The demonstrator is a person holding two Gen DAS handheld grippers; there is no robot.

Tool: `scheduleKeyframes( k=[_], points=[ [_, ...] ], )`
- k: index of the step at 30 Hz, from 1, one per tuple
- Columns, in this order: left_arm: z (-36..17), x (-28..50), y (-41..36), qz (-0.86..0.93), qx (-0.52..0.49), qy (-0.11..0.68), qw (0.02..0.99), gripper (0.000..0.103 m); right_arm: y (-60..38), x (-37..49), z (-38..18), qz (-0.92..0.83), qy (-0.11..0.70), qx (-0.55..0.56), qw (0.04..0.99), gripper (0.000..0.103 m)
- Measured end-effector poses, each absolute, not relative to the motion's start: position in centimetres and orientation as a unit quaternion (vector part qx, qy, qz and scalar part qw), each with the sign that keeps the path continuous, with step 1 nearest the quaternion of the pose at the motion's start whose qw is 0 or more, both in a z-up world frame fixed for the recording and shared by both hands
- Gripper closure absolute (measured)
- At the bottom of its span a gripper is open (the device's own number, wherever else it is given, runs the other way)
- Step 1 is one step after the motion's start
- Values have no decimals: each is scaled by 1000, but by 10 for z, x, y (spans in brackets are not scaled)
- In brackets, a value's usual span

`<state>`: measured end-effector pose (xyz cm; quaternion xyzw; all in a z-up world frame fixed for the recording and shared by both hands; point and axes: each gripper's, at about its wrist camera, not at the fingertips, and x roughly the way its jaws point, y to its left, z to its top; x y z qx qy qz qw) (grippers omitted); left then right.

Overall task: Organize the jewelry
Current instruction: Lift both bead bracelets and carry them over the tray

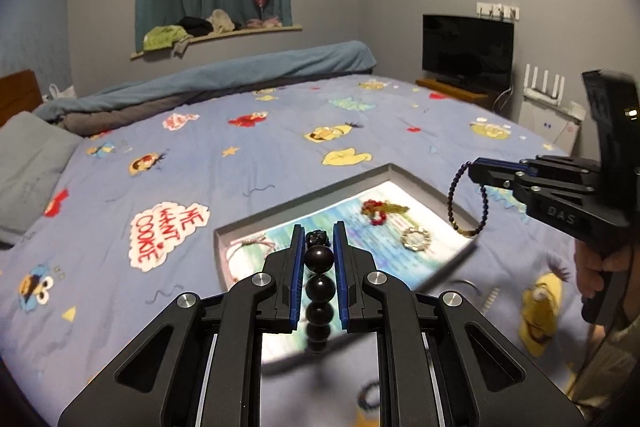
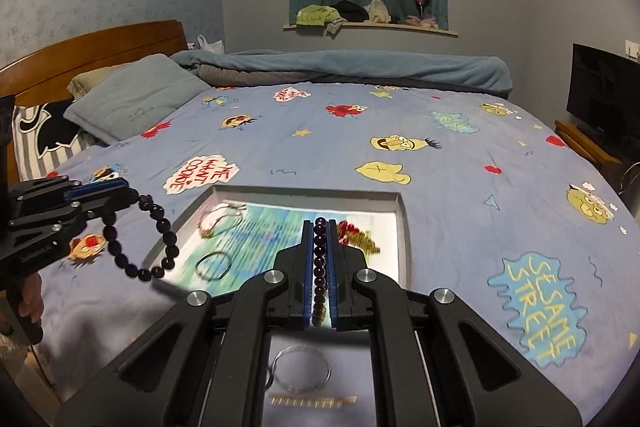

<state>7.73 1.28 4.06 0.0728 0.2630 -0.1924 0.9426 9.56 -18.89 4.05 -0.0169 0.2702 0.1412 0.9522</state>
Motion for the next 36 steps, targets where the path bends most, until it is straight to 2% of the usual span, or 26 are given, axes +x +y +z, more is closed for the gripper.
scheduleKeyframes(
  k=[5,15,25,36],
  points=[
    [33,120,5,-205,58,292,933,88,-179,118,31,141,280,-18,949,97],
    [40,178,-20,-224,67,302,924,88,-155,155,18,177,292,-6,940,97],
    [-26,230,-5,-183,38,374,909,88,-142,180,-17,181,336,-14,924,97],
    [-47,244,-4,-177,38,406,896,88,-151,202,-54,144,402,-15,904,97]
  ],
)
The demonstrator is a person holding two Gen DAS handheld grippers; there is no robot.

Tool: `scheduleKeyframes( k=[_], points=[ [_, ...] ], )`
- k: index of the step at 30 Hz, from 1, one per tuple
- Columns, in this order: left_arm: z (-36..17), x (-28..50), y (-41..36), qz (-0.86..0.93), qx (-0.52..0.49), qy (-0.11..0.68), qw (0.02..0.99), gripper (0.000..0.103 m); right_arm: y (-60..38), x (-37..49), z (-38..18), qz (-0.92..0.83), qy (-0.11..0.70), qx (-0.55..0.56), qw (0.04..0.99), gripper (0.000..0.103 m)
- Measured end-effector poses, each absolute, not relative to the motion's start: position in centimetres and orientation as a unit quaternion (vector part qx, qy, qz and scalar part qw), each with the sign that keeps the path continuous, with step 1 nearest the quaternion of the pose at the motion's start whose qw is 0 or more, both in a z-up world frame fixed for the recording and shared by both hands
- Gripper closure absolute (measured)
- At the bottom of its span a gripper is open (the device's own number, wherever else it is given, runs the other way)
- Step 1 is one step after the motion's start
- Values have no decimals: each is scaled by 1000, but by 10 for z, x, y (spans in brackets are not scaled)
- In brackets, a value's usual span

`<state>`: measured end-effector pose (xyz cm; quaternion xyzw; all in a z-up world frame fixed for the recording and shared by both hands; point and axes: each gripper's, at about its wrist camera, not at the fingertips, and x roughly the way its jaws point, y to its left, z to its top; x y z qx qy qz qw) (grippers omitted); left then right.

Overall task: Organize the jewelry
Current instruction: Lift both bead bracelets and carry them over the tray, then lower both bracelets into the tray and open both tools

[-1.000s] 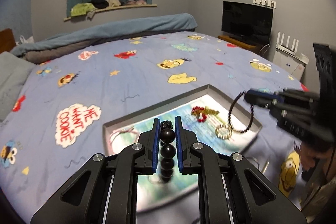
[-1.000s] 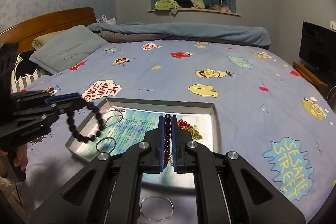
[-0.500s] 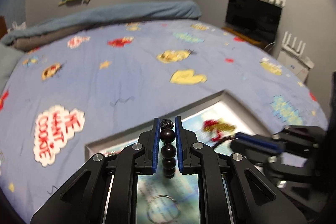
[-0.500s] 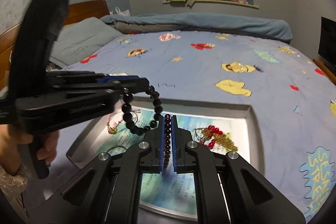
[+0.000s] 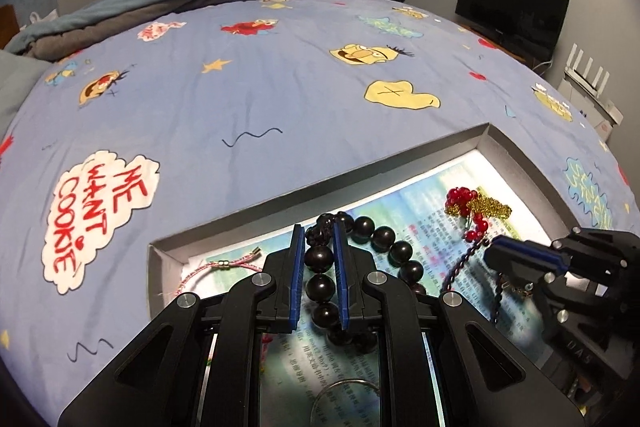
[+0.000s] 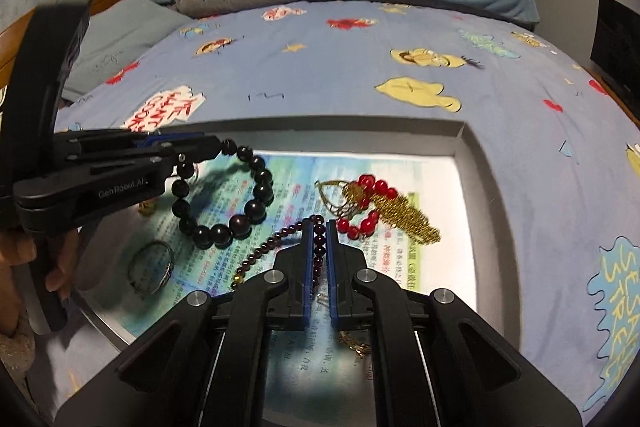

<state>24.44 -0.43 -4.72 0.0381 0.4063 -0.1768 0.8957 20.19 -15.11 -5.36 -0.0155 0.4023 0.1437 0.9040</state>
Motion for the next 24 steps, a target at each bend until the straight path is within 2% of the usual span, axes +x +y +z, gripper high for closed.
scheduleKeyframes(
  k=[7,9,11,14,15,16,18,21,24],
  points=[
    [-50,246,-6,-165,49,417,892,87,-150,201,-55,143,404,-17,903,95],
    [-48,244,-7,-162,52,413,895,75,-151,201,-54,140,404,-17,904,92],
    [-46,242,-8,-160,54,406,898,70,-152,200,-52,140,403,-14,905,77],
    [-40,237,-7,-155,55,402,901,66,-156,194,-44,138,393,-12,909,76],
    [-38,236,-6,-155,53,399,902,60,-158,192,-41,137,390,-10,910,75],
    [-34,233,-5,-154,49,395,905,54,-160,191,-40,136,389,-8,911,71],
    [-26,227,-3,-153,44,385,909,48,-164,187,-34,134,383,-1,914,64],
    [-21,221,-3,-151,45,381,911,45,-170,179,-25,127,376,4,918,59],
    [-15,213,-4,-144,53,375,914,39,-176,171,-19,121,372,9,920,50]
  ],
)
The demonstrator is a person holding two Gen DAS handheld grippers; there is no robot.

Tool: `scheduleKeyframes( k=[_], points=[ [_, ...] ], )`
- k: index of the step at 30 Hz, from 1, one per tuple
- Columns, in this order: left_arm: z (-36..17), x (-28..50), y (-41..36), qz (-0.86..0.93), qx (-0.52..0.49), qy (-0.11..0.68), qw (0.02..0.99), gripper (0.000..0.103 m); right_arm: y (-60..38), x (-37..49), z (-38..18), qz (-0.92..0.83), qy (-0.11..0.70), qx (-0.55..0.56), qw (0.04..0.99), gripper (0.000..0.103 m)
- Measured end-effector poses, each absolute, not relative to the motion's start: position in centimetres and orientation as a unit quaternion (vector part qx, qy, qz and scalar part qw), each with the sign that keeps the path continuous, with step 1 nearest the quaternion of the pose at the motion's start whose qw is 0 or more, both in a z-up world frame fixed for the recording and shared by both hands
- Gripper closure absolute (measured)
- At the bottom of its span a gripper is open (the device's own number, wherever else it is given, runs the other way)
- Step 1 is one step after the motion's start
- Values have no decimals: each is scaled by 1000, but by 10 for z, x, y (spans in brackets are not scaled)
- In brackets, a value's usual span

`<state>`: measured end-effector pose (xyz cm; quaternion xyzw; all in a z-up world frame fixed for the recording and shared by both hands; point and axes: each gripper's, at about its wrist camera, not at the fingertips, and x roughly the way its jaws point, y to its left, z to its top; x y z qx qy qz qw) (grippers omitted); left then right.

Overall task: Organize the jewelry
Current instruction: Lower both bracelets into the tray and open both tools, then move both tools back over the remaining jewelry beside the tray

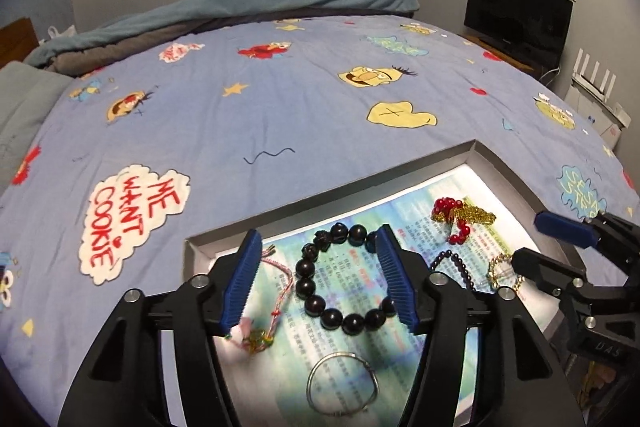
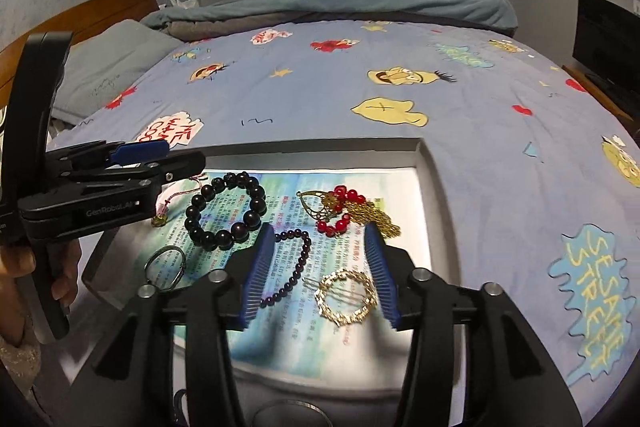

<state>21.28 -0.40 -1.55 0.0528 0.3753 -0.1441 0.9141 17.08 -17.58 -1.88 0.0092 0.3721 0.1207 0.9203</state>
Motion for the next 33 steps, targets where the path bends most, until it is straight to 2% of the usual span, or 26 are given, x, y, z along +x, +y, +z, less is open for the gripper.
scheduleKeyframes(
  k=[3,5,7,11,13,19,33],
  points=[
    [-10,203,-4,-137,59,368,918,34,-179,165,-15,117,369,10,922,44],
    [-6,197,-3,-136,55,367,919,30,-181,160,-13,115,368,13,923,31],
    [-3,191,-2,-134,55,363,921,26,-183,155,-9,114,364,18,924,24],
    [4,178,0,-128,53,357,924,20,-187,145,-3,111,357,21,927,15],
    [6,170,2,-119,50,354,926,11,-190,139,-1,110,352,25,929,13],
    [7,153,8,-110,42,356,927,10,-203,123,2,94,345,39,933,6],
    [20,96,30,-95,31,341,935,8,-221,85,21,77,318,29,945,6]
  ],
)
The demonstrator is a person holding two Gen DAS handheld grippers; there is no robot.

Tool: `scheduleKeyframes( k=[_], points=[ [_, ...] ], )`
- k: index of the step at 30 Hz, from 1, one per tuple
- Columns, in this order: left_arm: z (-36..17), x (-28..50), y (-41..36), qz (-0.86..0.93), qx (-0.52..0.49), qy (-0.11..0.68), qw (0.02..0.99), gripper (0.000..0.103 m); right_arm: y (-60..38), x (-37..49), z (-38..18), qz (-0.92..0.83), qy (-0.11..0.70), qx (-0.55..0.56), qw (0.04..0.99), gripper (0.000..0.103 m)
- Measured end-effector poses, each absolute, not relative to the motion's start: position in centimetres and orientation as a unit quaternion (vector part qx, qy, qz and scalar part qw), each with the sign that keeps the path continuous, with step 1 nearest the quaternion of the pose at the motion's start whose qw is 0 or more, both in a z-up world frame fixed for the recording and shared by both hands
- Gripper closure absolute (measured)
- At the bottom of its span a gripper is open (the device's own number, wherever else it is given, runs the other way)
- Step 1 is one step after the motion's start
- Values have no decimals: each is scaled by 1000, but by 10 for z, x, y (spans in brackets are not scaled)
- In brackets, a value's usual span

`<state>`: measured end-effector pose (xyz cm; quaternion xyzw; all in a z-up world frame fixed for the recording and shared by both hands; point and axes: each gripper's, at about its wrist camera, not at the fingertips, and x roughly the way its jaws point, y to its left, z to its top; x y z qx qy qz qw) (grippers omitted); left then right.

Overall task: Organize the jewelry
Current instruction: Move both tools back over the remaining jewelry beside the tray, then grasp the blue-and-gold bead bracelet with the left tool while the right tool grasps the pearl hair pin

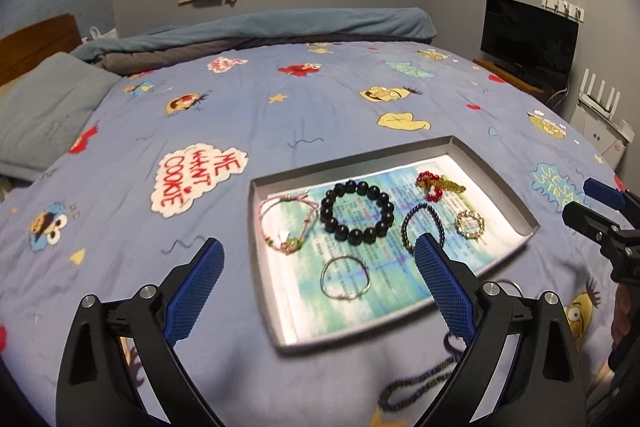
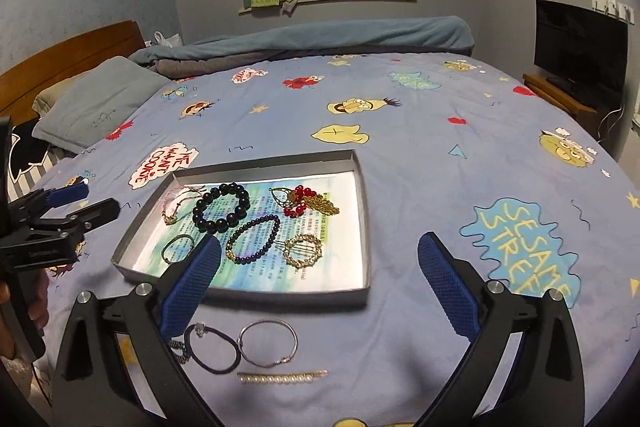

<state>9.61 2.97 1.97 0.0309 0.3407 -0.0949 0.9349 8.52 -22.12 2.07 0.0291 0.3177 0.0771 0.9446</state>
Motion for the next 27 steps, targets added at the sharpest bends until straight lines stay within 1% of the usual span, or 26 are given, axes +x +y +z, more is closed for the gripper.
scheduleKeyframes(
  k=[5,13,18,27],
  points=[
    [15,73,31,-103,40,338,935,7,-226,73,18,76,321,20,944,6],
    [-16,47,29,-102,57,361,925,7,-231,56,6,77,332,-3,940,6],
    [-34,40,28,-111,37,378,918,7,-229,47,-4,83,339,-10,937,6],
    [-60,26,14,-115,48,391,912,7,-218,36,-41,90,364,-24,927,6]
  ],
)
